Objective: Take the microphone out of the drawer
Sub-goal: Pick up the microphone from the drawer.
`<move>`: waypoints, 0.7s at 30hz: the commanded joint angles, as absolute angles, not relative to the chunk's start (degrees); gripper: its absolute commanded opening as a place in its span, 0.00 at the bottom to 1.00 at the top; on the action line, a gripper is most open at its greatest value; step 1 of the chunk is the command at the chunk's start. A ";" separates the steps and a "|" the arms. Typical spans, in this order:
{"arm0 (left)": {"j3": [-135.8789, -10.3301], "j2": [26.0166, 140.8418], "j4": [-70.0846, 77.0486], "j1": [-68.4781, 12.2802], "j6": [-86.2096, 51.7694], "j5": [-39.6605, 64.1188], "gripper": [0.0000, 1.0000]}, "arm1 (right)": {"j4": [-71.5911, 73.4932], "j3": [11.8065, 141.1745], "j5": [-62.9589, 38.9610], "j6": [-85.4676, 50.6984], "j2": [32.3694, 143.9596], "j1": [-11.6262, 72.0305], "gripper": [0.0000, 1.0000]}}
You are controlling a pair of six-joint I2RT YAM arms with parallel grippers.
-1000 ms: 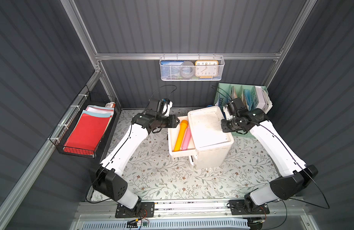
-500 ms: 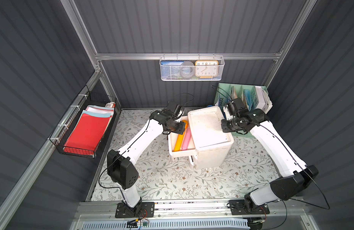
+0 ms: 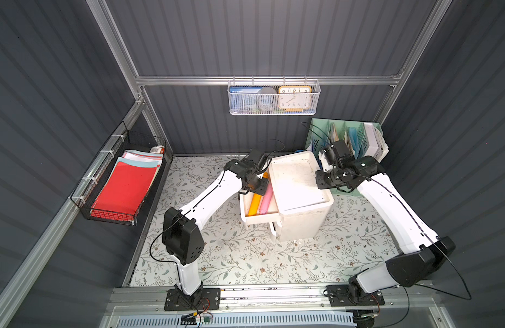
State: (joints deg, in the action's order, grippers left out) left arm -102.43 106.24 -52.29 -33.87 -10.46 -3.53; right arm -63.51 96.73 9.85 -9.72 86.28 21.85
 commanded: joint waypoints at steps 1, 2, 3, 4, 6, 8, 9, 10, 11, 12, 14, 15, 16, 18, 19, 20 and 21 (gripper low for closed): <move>-103.10 108.10 -55.28 -33.93 -9.68 -4.27 0.56 | -63.59 95.36 11.51 -11.43 86.79 21.01 0.12; -103.10 108.30 -55.28 -34.01 -9.71 -4.14 0.56 | -63.55 95.44 11.47 -11.35 86.71 21.00 0.12; -103.01 108.53 -55.28 -34.01 -9.76 -4.13 0.56 | -63.57 95.49 11.51 -11.38 86.75 20.99 0.12; -102.94 108.61 -55.28 -34.01 -9.84 -4.21 0.56 | -63.50 95.54 11.51 -11.27 86.74 21.01 0.12; -102.88 108.55 -55.03 -34.01 -9.93 -4.37 0.53 | -63.46 95.49 11.51 -11.25 86.75 21.01 0.12; -102.88 108.47 -54.77 -34.01 -10.02 -4.41 0.46 | -63.47 95.45 11.52 -11.16 86.83 21.01 0.12; -102.92 108.32 -54.61 -34.01 -10.02 -4.48 0.42 | -63.49 95.43 11.58 -11.16 86.91 20.99 0.12; -102.92 108.17 -54.50 -34.01 -10.11 -4.56 0.39 | -63.50 95.44 11.59 -11.12 86.92 21.01 0.12; -102.92 107.95 -54.33 -34.02 -10.24 -4.77 0.36 | -63.47 95.45 11.52 -11.07 87.00 20.95 0.12; -102.84 107.74 -54.09 -34.01 -10.36 -4.87 0.35 | -63.49 95.39 11.62 -11.07 86.98 21.00 0.12; -102.76 107.13 -53.67 -34.01 -10.63 -5.23 0.34 | -63.47 95.45 11.69 -11.07 87.00 21.00 0.12; -102.66 106.61 -53.33 -34.01 -10.87 -5.44 0.34 | -63.49 95.34 11.66 -11.01 86.99 20.96 0.12; -102.50 106.17 -53.00 -33.98 -11.08 -5.66 0.34 | -63.48 95.36 11.65 -10.99 87.01 21.00 0.12; -102.13 105.17 -52.30 -34.01 -11.44 -6.52 0.34 | -63.56 95.36 11.73 -10.90 87.10 21.01 0.12; -102.19 104.86 -52.21 -34.01 -11.64 -6.91 0.34 | -63.55 95.42 11.69 -10.90 87.10 20.99 0.12; -102.34 104.55 -52.28 -34.01 -11.73 -7.33 0.34 | -63.56 95.45 11.66 -10.90 87.02 20.97 0.12; -102.54 104.36 -52.50 -34.00 -11.82 -7.78 0.34 | -63.49 95.45 11.69 -10.87 87.01 21.01 0.12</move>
State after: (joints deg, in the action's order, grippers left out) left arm -102.48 107.28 -50.96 -34.28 -13.50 -3.99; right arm -63.48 96.73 9.85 -9.65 86.26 21.85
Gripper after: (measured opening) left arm 0.396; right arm 0.181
